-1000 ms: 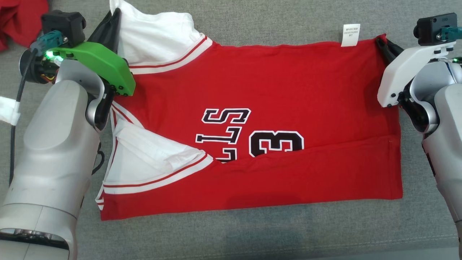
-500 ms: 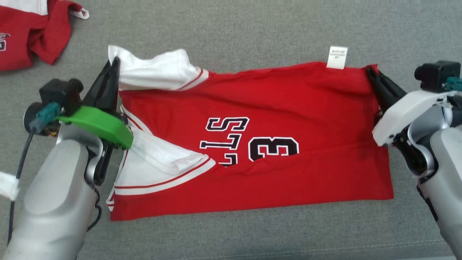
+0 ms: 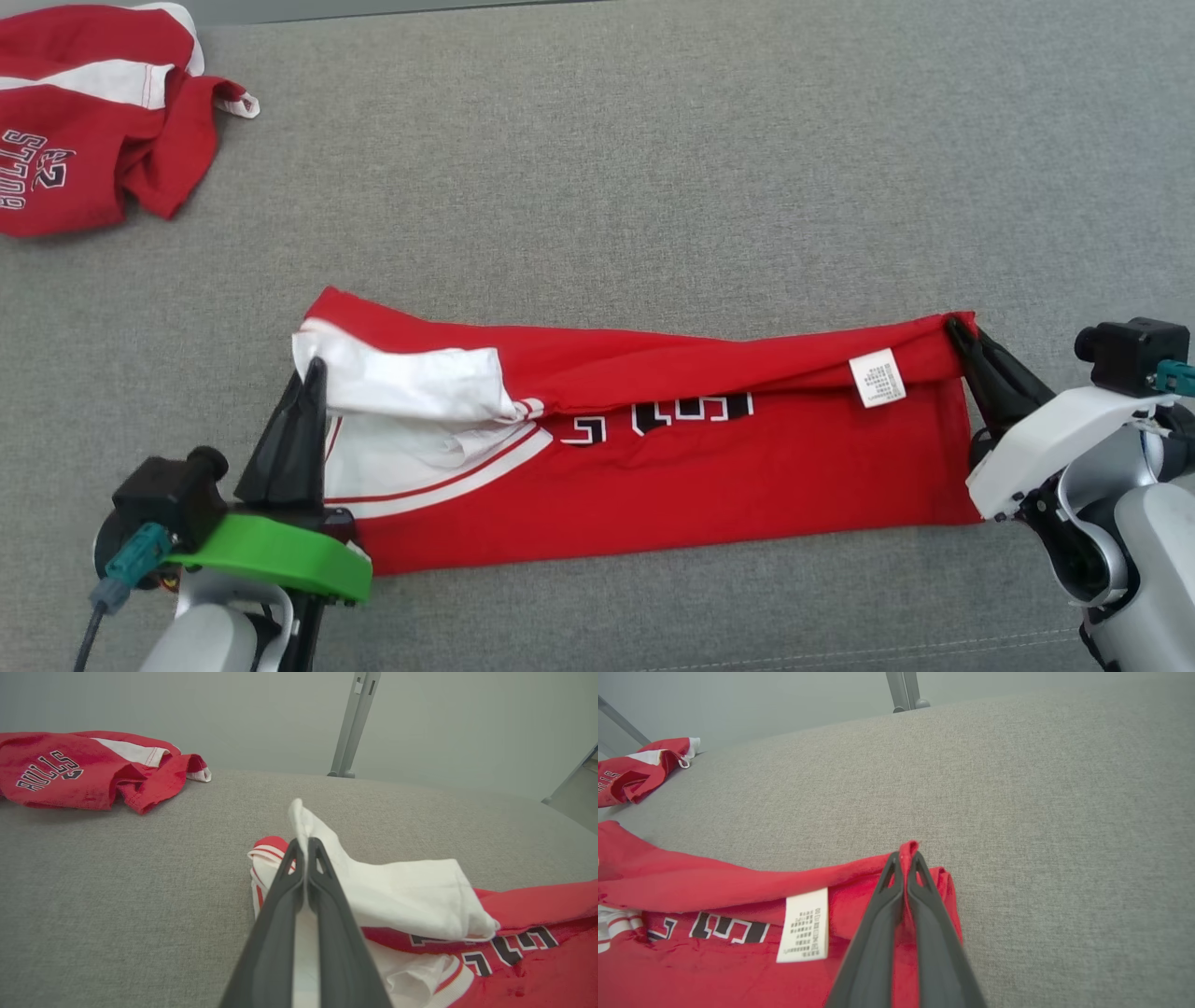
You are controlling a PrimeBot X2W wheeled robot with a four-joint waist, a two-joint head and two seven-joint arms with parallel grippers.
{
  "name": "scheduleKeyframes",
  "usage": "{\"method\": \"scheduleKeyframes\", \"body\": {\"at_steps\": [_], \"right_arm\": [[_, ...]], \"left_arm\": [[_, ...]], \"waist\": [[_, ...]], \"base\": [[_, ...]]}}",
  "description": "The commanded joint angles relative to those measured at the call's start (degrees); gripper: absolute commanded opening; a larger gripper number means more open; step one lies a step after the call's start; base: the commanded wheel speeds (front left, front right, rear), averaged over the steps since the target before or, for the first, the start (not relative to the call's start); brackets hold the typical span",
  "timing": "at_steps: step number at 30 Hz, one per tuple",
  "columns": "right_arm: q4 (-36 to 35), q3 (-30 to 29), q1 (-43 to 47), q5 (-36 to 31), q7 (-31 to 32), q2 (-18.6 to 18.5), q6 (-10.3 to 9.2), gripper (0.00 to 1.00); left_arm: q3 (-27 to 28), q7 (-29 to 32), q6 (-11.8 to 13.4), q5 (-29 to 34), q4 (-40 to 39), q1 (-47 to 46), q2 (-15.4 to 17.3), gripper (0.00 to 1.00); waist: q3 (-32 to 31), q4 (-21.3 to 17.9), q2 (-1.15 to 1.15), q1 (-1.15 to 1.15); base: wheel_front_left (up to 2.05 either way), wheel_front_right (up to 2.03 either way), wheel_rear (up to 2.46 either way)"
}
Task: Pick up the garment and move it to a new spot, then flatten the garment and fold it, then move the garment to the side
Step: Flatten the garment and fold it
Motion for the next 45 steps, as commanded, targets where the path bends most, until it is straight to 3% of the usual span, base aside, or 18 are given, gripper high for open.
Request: {"method": "scheduleKeyframes", "body": {"at_steps": [1,11,12,13,14,15,16,17,26,35,45], "right_arm": [[0.0,-0.4,1.3,-0.5,0.0,0.4,-0.04,0.0],[2.0,-0.6,4.1,-1.8,-1.6,2.7,-0.04,0.0],[2.3,-0.6,4.2,-2.0,-1.8,2.9,-0.04,0.13],[2.6,-0.7,4.4,-2.0,-2.2,3.2,-0.04,0.38],[2.8,-0.8,4.7,-2.1,-2.5,3.4,-0.04,0.64],[3.1,-1.0,5.0,-2.1,-2.8,3.6,-0.04,0.98],[3.3,-1.3,5.3,-2.2,-3.4,3.8,-0.04,1.0],[3.4,-1.5,5.5,-2.3,-3.9,4.0,-0.04,1.0],[3.9,-5.4,9.6,-2.9,-6.8,6.0,-0.04,1.0],[3.2,-7.9,10.5,-5.6,-7.9,7.7,-0.04,1.0],[8.7,-7.9,6.9,-10.9,-9.8,9.9,-0.04,1.0]], "left_arm": [[0.2,0.0,0.9,-0.5,-0.8,2.0,-0.4,0.0],[-1.1,-0.1,2.0,-2.2,0.1,6.7,-2.4,0.0],[-1.0,-0.2,2.0,-2.4,0.6,6.9,-2.5,0.0],[-0.9,-0.3,2.0,-2.6,1.0,7.1,-2.7,0.13],[-0.8,-0.5,2.0,-2.7,1.4,7.2,-2.8,0.39],[-0.5,-0.6,2.2,-2.9,1.7,7.4,-3.0,0.71],[-0.2,-0.8,2.1,-3.0,1.8,7.8,-3.2,0.99],[0.2,-1.0,2.2,-2.9,1.7,8.2,-3.3,1.0],[4.2,-2.0,3.6,-1.5,-3.7,12.7,-3.2,1.0],[3.9,-2.0,4.6,2.7,-5.1,10.9,-5.1,1.0],[5.3,-2.0,3.2,5.6,-3.0,9.2,-8.7,1.0]], "waist": [[-0.5,-0.2,0.38,0.0],[-0.9,0.1,0.38,0.0],[-1.0,0.0,0.38,0.0],[-1.1,0.0,0.38,0.0],[-1.2,-0.1,0.38,0.0],[-1.3,-0.1,0.38,0.0],[-1.5,-0.2,0.38,0.0],[-1.6,-0.3,0.38,0.0],[-4.1,-0.9,0.38,0.0],[-6.4,-1.3,0.38,0.0],[-8.6,-0.4,0.38,0.0]], "base": [[0.0,0.0,0.0],[0.0,0.0,0.0],[0.0,0.0,0.0],[0.0,0.0,0.0],[0.0,0.0,0.0],[0.0,0.0,0.0],[0.0,0.0,0.0],[0.0,0.0,0.0],[0.0,0.0,0.0],[0.0,0.0,0.0],[0.0,0.0,0.0]]}}
